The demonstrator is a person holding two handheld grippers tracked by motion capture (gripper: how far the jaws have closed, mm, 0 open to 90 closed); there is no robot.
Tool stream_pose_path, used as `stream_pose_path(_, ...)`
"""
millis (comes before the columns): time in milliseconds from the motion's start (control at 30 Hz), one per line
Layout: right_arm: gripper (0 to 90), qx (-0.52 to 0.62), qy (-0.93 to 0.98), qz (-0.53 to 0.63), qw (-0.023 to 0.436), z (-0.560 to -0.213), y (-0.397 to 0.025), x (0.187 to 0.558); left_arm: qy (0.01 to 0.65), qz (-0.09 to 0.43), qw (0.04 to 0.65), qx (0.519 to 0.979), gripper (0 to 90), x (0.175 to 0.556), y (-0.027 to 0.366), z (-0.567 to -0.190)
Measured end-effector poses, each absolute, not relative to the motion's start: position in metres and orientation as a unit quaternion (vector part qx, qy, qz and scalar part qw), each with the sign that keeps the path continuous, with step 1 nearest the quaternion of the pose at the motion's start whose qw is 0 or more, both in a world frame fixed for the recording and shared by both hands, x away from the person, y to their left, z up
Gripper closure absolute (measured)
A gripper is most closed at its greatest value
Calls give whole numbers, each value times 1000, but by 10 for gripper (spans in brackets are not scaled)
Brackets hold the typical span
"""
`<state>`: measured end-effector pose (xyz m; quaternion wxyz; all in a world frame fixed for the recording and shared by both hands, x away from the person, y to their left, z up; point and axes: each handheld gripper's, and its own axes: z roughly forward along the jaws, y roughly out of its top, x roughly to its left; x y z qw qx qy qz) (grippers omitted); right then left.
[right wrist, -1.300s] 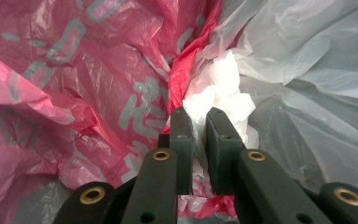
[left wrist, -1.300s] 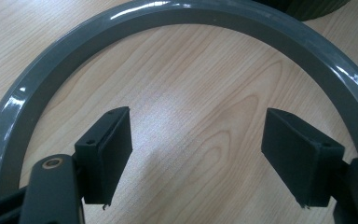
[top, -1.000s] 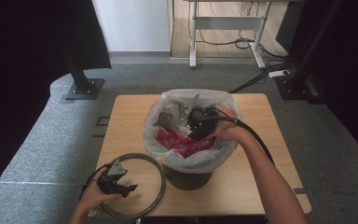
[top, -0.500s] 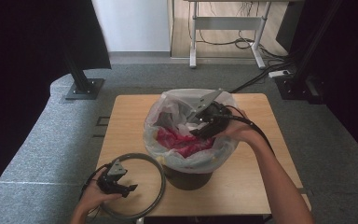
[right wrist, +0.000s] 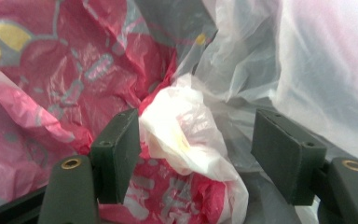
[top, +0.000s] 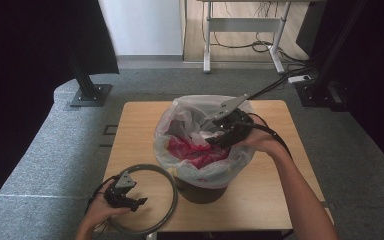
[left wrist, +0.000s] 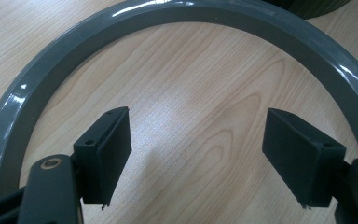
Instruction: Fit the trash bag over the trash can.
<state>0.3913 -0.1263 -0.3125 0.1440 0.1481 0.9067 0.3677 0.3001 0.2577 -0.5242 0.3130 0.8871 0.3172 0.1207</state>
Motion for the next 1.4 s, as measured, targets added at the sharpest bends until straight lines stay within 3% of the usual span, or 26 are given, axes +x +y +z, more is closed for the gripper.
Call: stream_pose_path(1400, 294, 180, 805, 528, 200, -319, -214, 331, 317, 121, 316, 886, 234, 300, 256, -524)
